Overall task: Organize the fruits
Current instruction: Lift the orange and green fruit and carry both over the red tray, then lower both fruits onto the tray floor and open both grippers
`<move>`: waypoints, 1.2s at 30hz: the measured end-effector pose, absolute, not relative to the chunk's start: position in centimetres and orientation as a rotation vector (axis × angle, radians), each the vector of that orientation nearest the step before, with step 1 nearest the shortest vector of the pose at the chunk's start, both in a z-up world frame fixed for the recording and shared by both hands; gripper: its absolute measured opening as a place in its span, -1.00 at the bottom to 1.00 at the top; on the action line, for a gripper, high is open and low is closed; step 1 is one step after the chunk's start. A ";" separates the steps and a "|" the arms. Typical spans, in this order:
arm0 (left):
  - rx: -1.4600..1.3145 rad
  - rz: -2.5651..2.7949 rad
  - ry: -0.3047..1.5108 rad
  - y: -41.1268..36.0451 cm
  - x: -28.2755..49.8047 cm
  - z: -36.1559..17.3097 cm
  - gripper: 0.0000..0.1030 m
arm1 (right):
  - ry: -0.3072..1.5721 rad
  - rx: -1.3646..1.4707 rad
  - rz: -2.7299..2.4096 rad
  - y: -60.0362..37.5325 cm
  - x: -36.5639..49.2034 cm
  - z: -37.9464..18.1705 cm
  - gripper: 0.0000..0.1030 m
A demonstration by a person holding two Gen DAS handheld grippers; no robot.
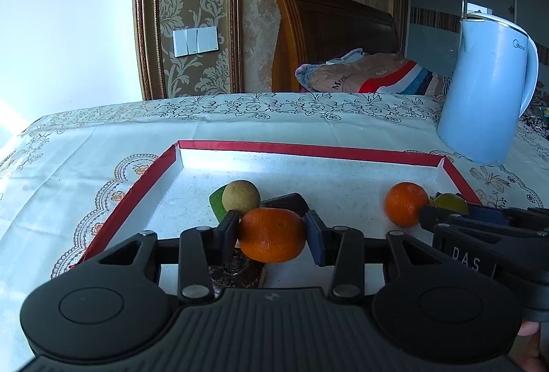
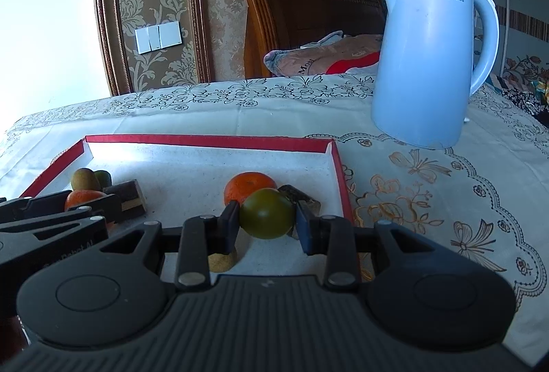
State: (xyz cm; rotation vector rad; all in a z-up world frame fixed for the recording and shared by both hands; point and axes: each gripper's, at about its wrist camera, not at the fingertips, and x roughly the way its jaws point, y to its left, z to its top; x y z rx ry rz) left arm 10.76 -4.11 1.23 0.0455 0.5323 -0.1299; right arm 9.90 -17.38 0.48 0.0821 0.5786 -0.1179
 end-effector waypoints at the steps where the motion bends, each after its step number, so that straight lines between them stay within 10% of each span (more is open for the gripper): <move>1: 0.045 -0.129 0.534 -4.1 10.9 1.2 -0.20 | 0.578 0.081 -0.115 -17.3 10.0 0.5 -0.36; 36: 0.017 -0.148 0.519 -3.3 10.1 1.2 -0.19 | 0.562 0.060 -0.098 -16.4 9.2 0.1 -0.05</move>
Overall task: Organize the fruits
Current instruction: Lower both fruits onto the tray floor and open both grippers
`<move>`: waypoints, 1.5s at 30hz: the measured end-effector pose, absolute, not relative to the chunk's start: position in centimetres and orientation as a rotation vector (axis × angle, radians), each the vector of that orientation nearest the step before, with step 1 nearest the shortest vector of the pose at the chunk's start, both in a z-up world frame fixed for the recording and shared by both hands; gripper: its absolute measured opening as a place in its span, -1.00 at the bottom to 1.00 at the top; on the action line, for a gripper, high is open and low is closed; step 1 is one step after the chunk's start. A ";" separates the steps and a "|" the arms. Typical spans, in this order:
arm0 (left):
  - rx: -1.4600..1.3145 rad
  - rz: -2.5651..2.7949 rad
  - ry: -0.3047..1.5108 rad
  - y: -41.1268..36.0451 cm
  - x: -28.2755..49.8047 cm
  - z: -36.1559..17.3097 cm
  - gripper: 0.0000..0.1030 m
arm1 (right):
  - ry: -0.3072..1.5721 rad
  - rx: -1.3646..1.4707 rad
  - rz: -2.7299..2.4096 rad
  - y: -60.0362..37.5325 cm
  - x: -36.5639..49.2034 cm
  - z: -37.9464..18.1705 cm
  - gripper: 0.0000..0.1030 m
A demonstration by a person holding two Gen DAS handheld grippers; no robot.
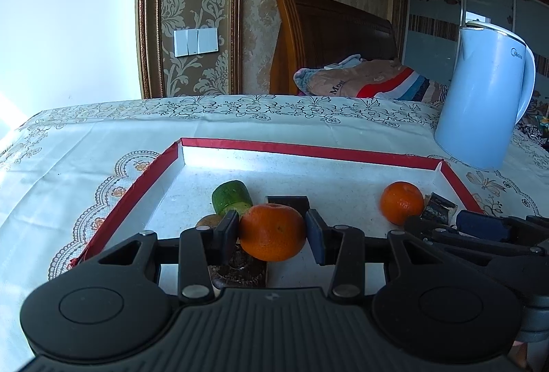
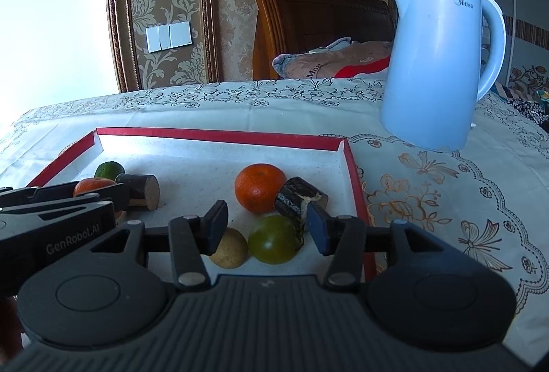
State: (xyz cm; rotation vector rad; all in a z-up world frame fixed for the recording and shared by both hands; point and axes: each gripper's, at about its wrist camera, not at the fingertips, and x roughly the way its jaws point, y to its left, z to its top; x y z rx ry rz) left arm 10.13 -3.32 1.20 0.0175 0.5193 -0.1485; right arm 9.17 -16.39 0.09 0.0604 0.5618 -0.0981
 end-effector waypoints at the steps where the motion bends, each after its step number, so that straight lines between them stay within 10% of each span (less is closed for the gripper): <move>1: 0.019 -0.149 0.518 -3.3 10.0 1.2 -0.19 | 0.561 0.062 -0.097 -16.4 9.0 0.1 -0.05; 45: -0.008 -0.168 0.480 -0.9 2.8 1.2 -0.18 | 0.545 0.069 -0.083 -16.7 1.2 0.7 0.62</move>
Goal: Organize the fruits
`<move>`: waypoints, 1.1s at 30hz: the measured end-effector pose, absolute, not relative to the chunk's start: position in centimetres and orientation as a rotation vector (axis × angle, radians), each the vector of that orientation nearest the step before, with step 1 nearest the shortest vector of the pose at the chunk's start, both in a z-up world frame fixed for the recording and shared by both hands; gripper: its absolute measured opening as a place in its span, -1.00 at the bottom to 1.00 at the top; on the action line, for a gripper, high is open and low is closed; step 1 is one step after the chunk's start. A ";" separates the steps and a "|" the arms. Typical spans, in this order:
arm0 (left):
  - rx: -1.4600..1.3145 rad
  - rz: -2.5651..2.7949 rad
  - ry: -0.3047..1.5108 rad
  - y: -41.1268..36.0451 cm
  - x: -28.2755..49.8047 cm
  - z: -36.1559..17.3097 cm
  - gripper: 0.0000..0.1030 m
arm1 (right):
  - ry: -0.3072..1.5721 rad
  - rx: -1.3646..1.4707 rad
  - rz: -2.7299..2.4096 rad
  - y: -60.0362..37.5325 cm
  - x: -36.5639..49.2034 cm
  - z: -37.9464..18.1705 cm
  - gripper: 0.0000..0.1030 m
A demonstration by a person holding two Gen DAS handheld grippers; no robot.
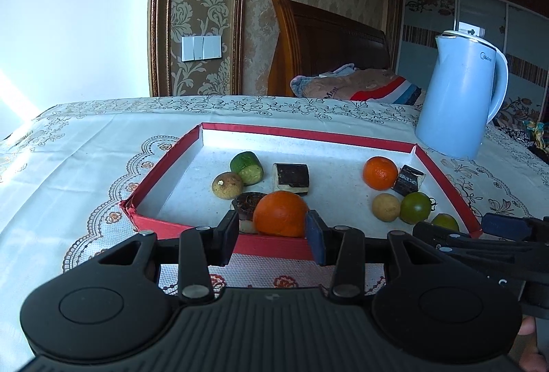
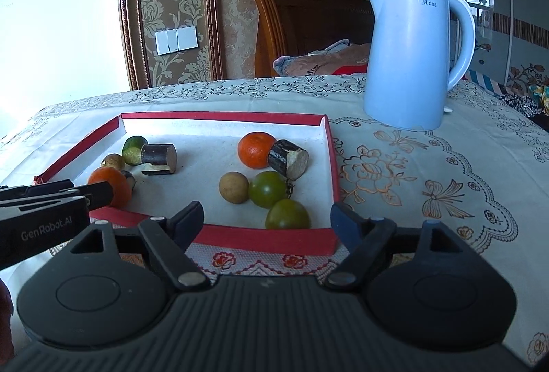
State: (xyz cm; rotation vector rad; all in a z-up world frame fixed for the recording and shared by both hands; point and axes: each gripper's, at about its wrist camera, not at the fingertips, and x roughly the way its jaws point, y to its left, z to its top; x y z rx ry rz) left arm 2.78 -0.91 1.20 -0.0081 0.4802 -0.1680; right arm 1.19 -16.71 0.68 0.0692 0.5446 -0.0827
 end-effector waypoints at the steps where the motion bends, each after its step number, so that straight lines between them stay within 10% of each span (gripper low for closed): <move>1: -0.007 -0.169 0.475 -0.9 2.5 1.2 -0.18 | 0.546 0.077 -0.075 -16.7 0.9 0.7 0.62; 33: 0.001 -0.183 0.521 0.0 -0.4 0.4 -0.18 | 0.571 0.059 -0.030 -15.8 -2.9 0.2 0.68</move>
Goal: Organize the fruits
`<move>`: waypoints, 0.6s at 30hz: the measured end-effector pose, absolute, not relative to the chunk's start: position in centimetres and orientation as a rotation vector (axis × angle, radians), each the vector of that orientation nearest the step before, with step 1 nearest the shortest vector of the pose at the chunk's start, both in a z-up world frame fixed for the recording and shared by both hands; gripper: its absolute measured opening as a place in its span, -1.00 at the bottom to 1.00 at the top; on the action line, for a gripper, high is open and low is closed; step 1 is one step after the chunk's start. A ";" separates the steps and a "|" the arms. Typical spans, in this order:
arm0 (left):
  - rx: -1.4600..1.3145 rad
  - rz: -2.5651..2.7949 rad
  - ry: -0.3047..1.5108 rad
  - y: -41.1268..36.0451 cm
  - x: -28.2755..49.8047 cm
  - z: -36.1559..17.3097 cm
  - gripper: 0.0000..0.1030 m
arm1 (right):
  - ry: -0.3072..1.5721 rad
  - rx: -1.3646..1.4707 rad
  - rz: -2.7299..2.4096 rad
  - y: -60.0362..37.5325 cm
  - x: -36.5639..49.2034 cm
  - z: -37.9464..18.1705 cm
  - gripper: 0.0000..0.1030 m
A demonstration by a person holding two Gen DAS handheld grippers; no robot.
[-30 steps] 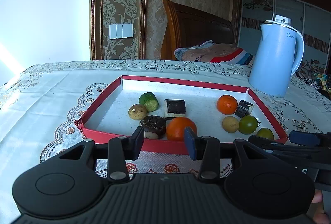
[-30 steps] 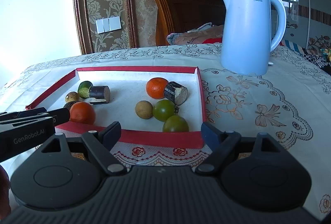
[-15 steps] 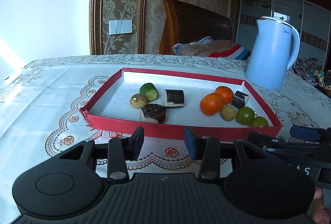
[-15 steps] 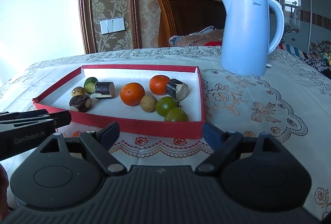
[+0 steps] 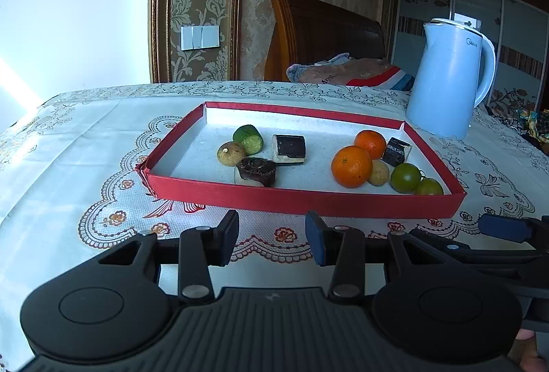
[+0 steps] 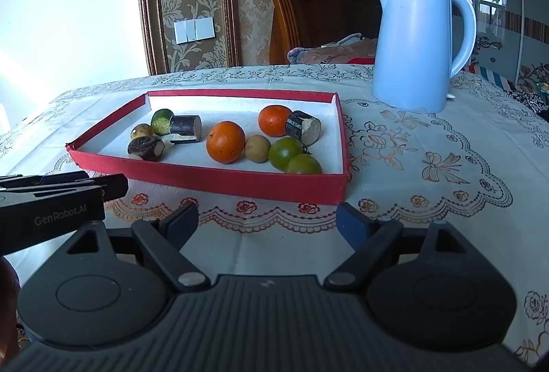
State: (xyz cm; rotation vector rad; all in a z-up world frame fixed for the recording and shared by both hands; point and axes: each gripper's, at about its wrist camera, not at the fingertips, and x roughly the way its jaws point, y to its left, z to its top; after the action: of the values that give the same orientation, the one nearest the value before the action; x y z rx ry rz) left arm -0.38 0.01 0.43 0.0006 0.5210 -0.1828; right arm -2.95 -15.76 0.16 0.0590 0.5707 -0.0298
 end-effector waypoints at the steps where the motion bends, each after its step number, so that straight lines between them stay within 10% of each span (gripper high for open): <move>1: -0.001 -0.181 0.521 0.0 -0.4 0.4 -0.18 | 0.571 0.060 -0.030 -15.7 -3.0 0.1 0.68; 18: 0.008 -0.181 0.527 -0.1 -1.1 0.2 -0.18 | 0.590 0.079 -0.030 -15.9 -3.1 -0.4 0.72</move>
State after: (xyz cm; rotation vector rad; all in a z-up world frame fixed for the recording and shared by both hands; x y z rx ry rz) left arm -1.12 -0.09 0.23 0.0081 0.5267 -0.1806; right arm -3.12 -15.87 -0.36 0.0793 0.5905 -0.0296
